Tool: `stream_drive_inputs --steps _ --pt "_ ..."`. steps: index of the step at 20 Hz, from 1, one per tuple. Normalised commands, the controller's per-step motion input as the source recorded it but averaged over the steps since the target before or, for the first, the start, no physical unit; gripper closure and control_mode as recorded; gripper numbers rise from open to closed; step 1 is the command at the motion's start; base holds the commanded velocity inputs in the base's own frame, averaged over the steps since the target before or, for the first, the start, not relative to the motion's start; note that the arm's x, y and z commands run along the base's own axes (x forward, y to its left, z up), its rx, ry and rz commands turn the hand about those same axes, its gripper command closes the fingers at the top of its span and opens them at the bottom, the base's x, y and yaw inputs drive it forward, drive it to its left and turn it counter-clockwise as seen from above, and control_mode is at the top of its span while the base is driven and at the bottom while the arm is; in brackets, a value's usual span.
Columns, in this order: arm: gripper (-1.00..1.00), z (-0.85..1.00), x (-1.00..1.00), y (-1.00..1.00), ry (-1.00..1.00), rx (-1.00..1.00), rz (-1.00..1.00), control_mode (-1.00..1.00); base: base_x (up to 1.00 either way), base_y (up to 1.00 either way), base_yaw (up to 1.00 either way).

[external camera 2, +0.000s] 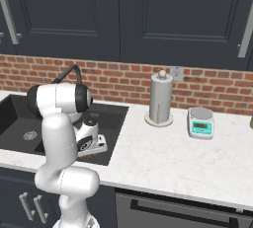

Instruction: Pick the pan and sponge and place them into the sink. Then turn on the water.

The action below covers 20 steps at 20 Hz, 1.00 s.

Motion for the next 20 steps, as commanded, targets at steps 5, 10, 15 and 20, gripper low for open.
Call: stream_drive_inputs --steps 5,10,15,20 --pt "-1.00 0.00 0.00 0.00 0.00 0.00 0.00 -1.00 0.00 0.00 0.00" --pt "-1.00 0.00 0.00 0.00 0.00 0.00 0.00 -1.00 0.00 0.00 0.00" --pt "-1.00 0.00 0.00 0.00 0.00 0.00 0.00 -1.00 0.00 0.00 0.00" --pt "-1.00 0.00 0.00 0.00 0.00 0.00 0.00 -1.00 0.00 0.00 0.00"
